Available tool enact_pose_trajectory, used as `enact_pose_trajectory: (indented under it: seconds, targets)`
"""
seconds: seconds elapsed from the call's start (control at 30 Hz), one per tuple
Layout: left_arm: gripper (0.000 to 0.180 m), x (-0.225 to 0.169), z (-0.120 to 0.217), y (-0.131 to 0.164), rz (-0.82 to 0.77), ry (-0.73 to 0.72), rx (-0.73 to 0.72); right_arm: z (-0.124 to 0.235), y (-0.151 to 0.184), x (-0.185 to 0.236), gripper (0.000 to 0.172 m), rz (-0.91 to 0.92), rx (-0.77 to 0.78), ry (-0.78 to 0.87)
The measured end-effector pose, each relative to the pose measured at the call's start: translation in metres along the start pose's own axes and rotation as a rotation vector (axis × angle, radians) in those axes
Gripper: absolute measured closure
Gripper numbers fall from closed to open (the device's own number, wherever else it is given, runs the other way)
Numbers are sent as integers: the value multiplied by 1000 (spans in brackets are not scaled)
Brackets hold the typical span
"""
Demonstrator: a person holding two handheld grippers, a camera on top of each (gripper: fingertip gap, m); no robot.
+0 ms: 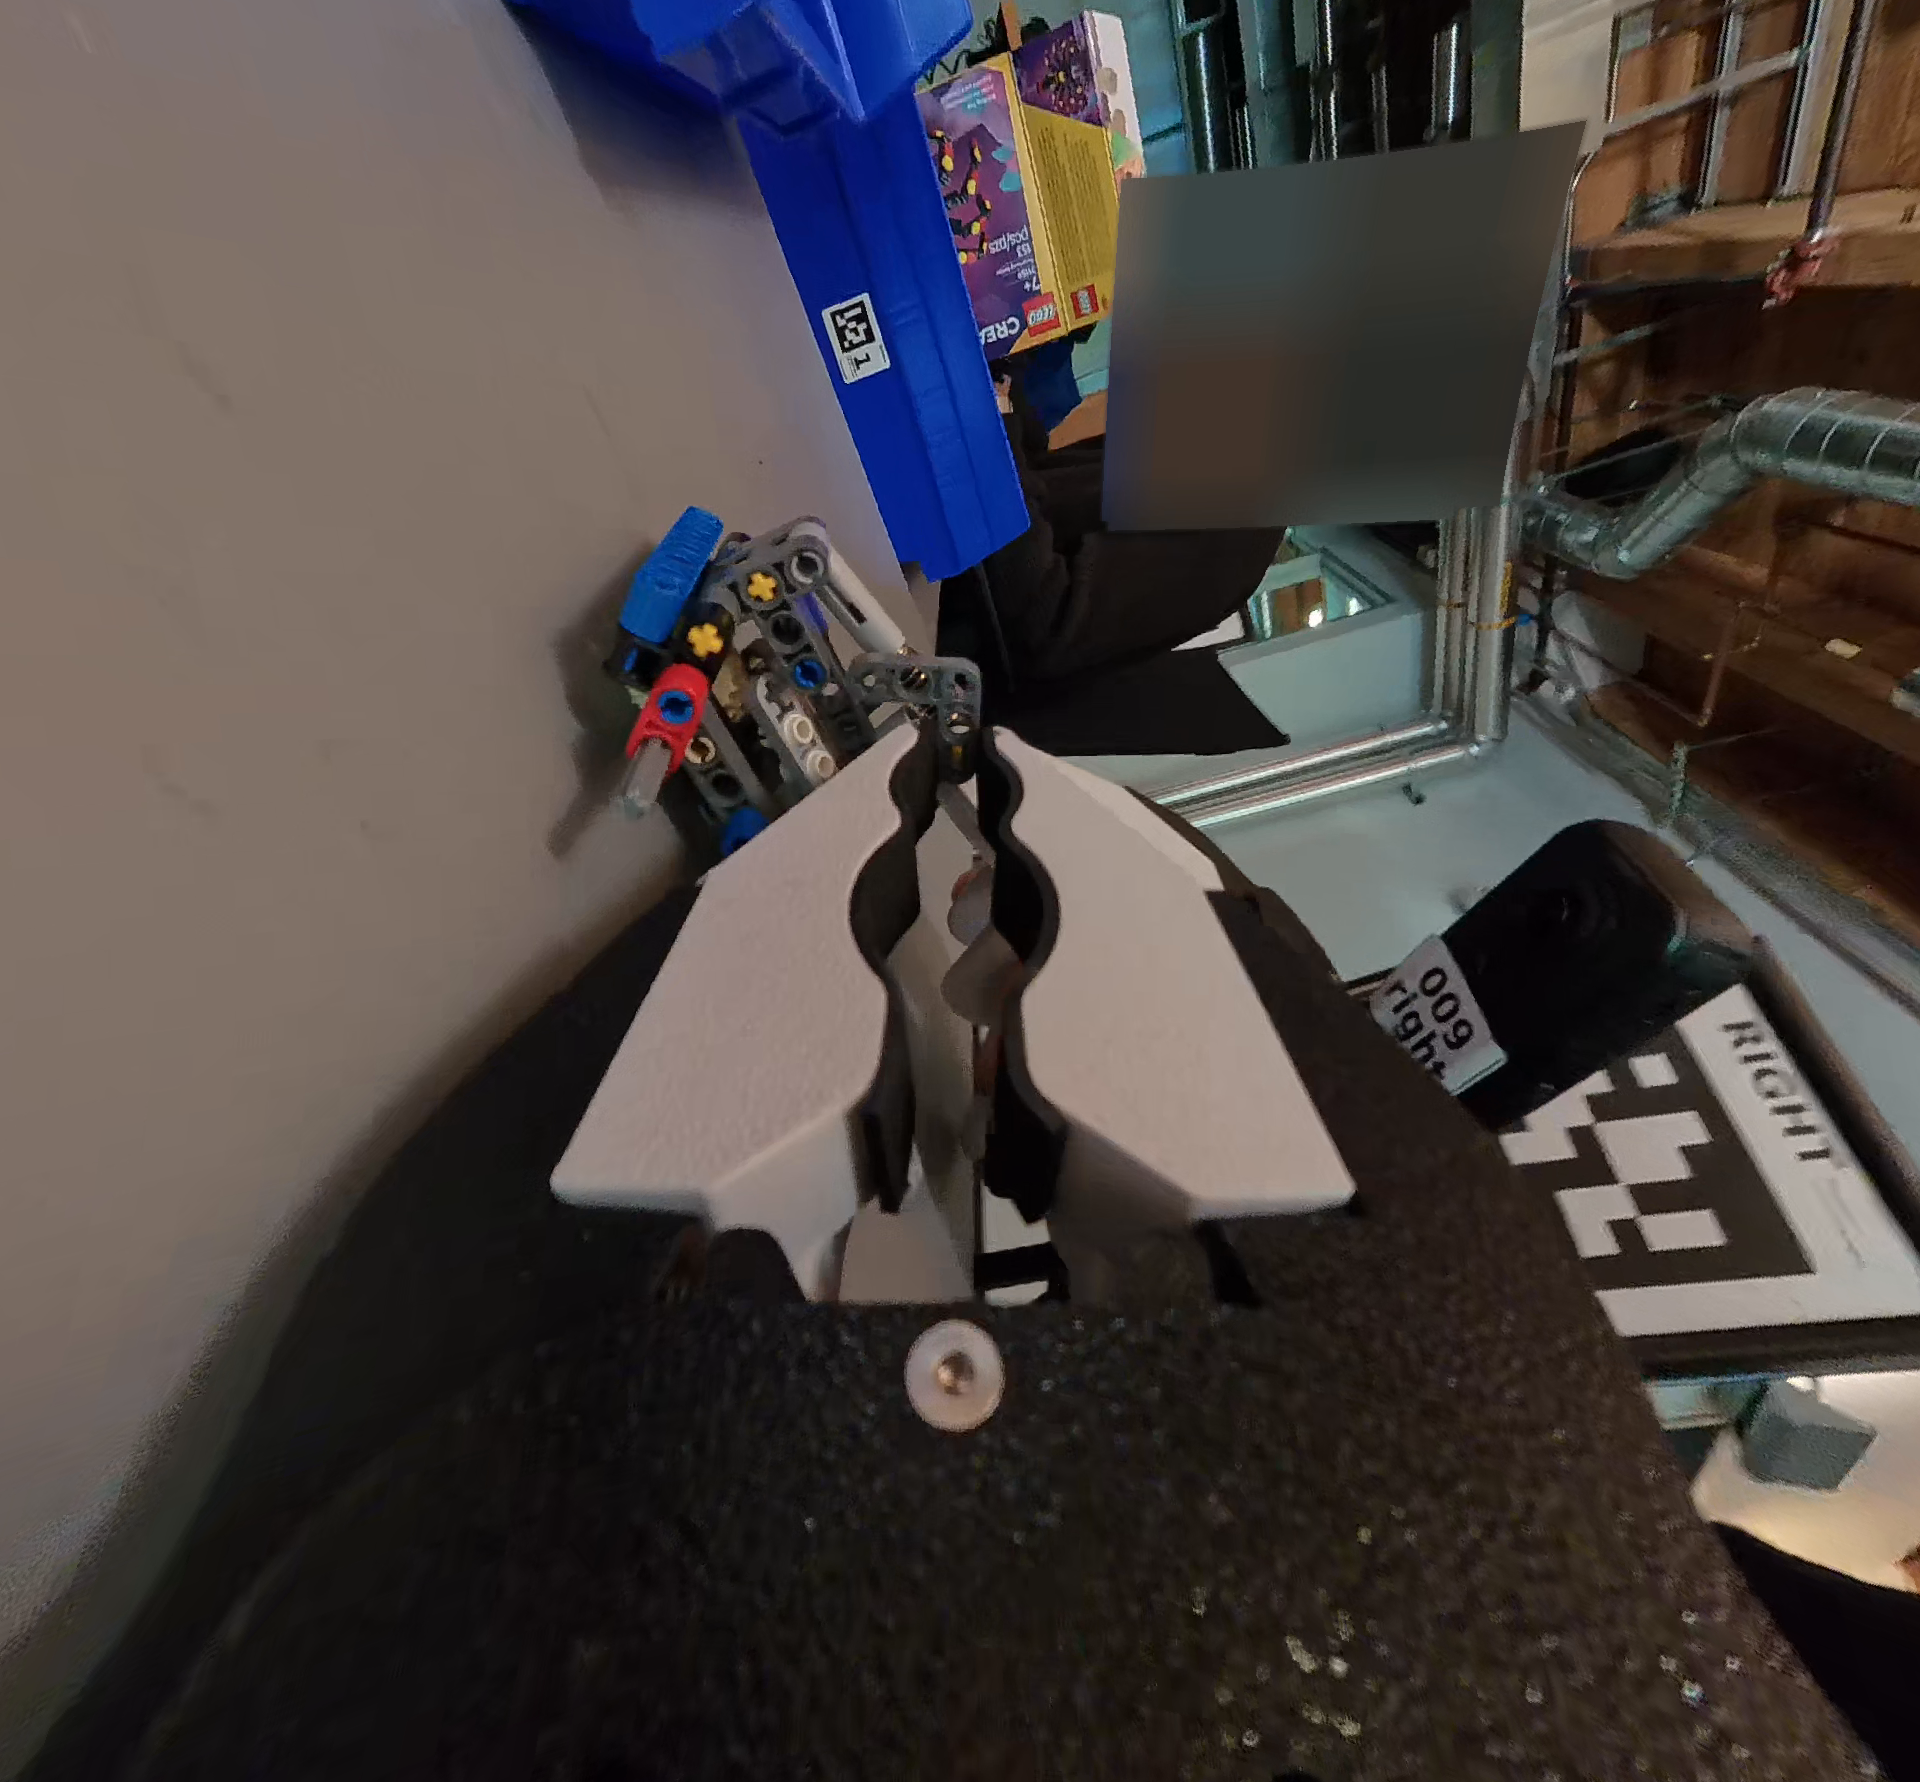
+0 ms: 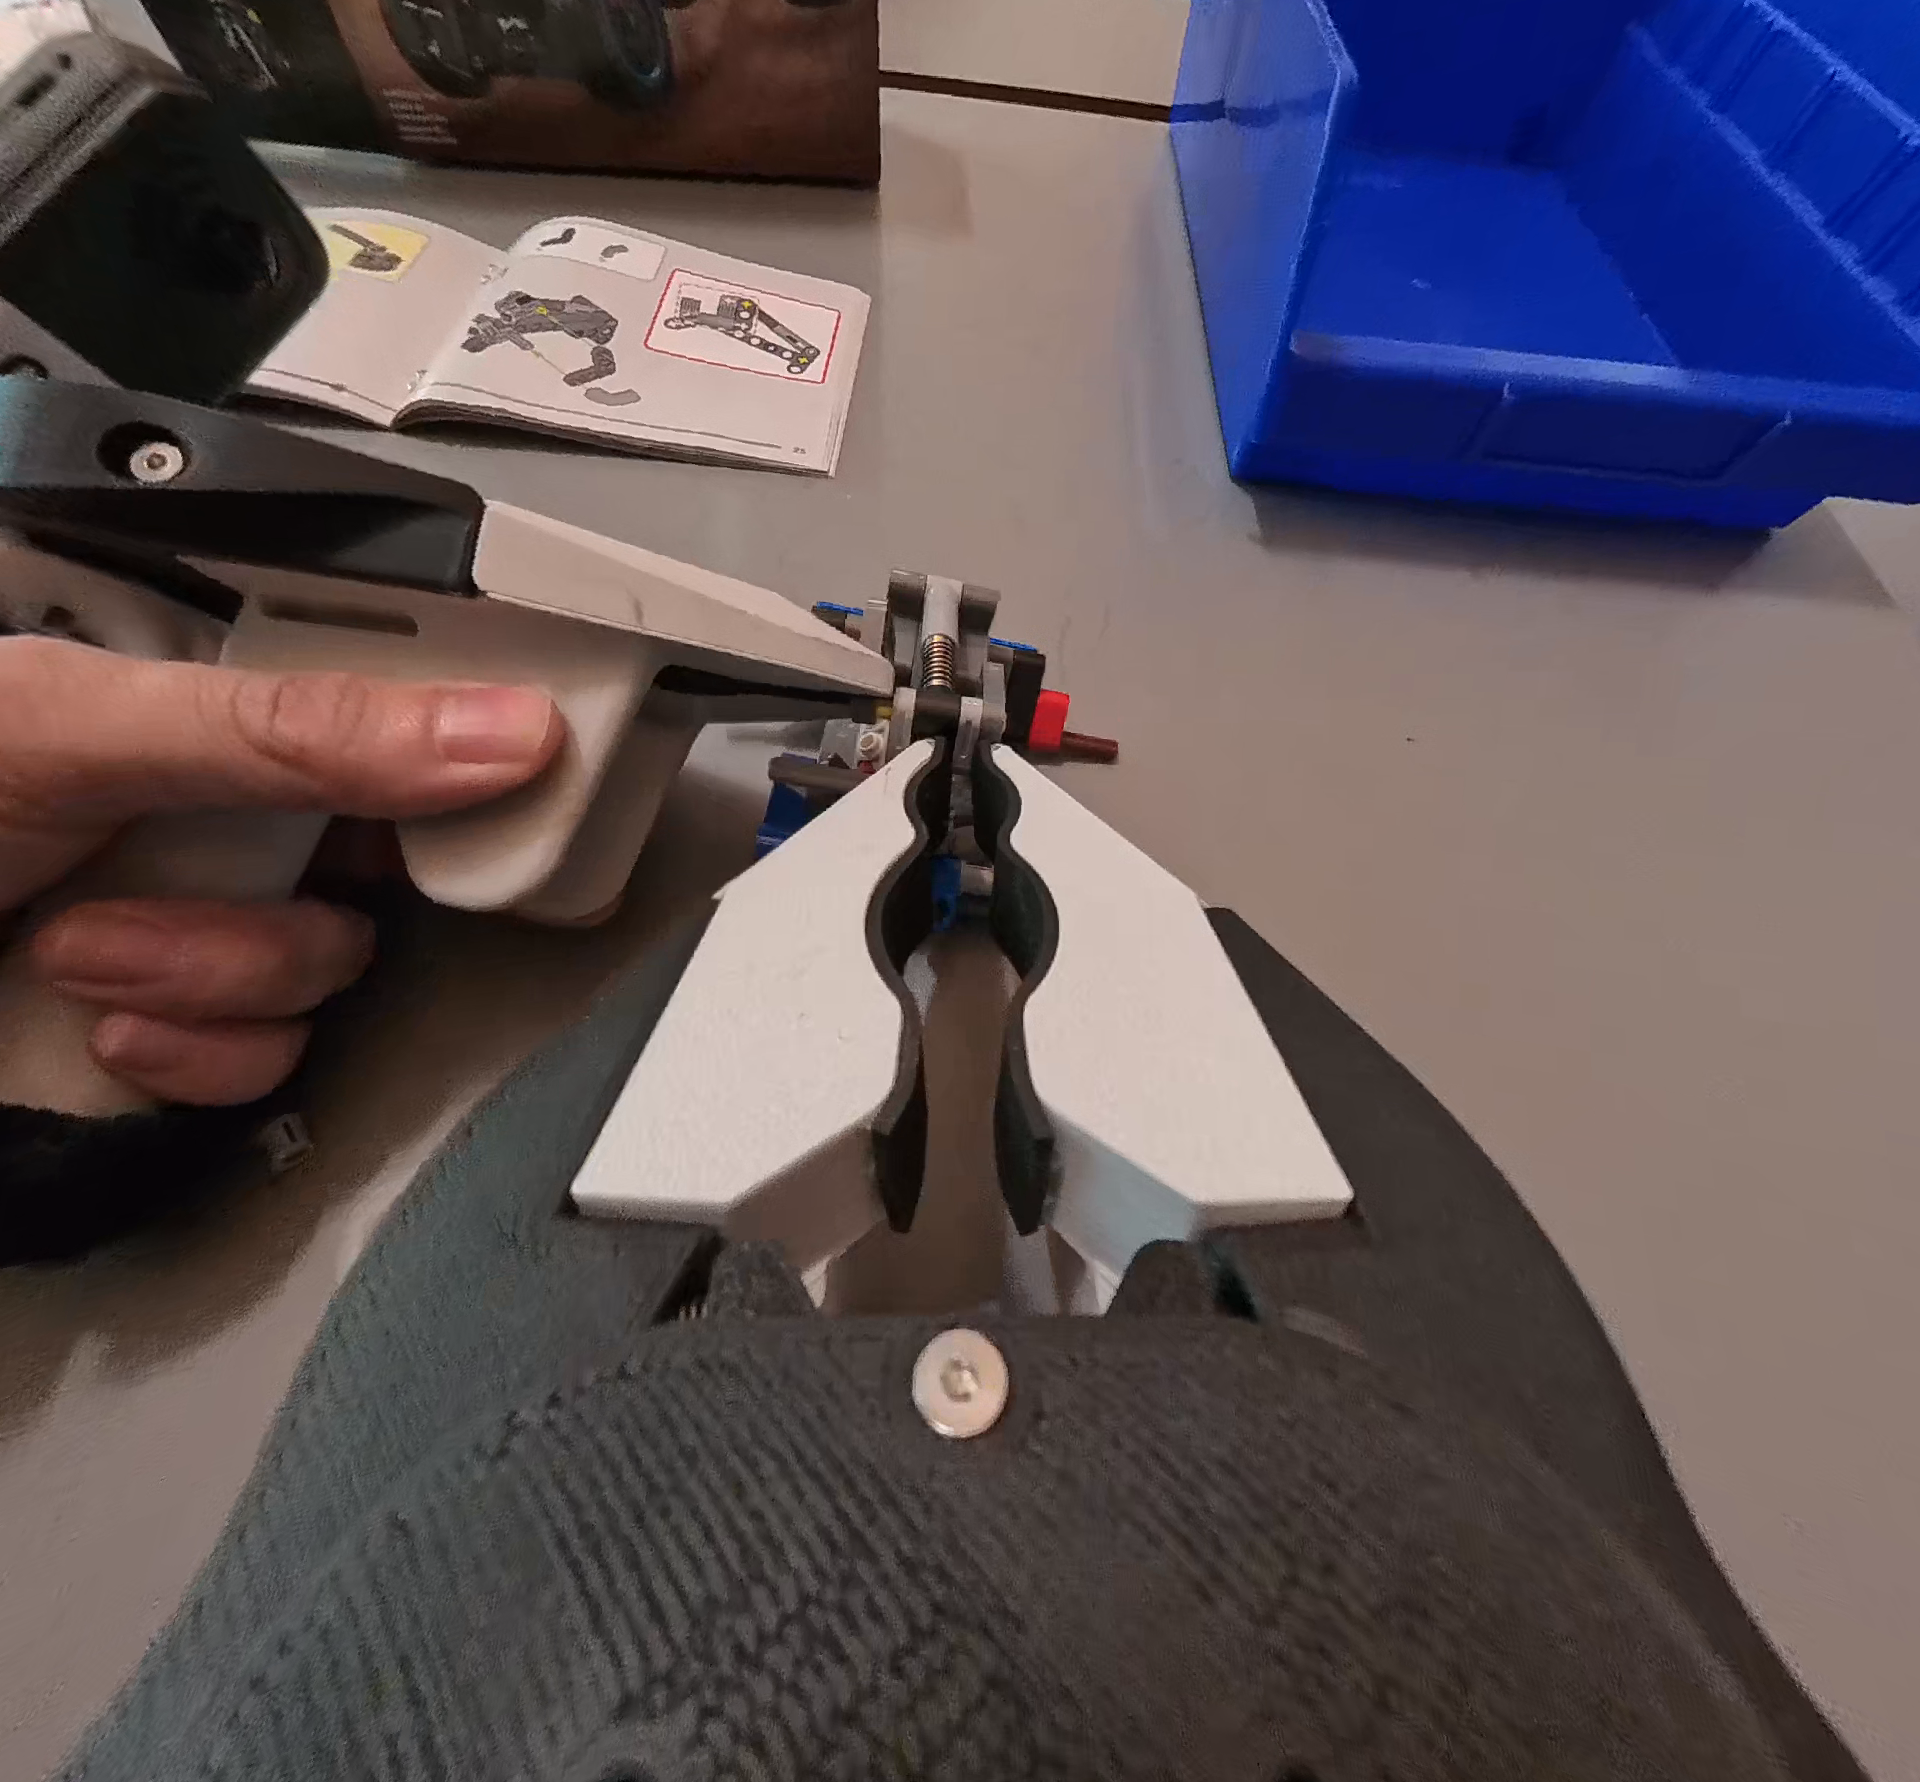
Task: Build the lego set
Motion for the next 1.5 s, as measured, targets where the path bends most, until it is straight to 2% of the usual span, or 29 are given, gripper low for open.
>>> enact_pose_trajectory:
  seconds: [0.1,0.23,0.63,0.87,1.1,1.3,1.33,1.4,1.5]
  targets:
    - [176,2,-1,1,100,25,-17,0,0,-2,170,-16,-1,-6]
    - [176,2,0,1,145,35,-28,0,0,0,170,15,-9,13]
    - [177,1,1,3,99,22,-37,0,0,0,170,29,-11,10]
    - [176,0,0,2,48,-7,-33,-1,1,5,170,106,-14,86]
    - [176,0,-1,1,40,-4,-17,-2,1,3,170,87,-8,73]
    - [177,3,4,-5,111,27,-74,1,0,1,171,45,-20,-8]
    - [177,4,7,-7,113,23,-96,2,-1,0,167,48,-25,-16]
    - [177,3,10,-9,106,28,-107,7,-5,-5,146,77,-40,3]
    - [177,-4,15,-8,129,85,-122,19,-18,3,140,131,-135,-69]
Point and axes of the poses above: each gripper's, where its closed fingertips meet, z back along the fingers, y out of its underside, x = y × z across the jaws, the point moved 7 cm from there along z, back along the fingers, and after that the axes turned 7 degrees about -z, right-handed, at the moved point
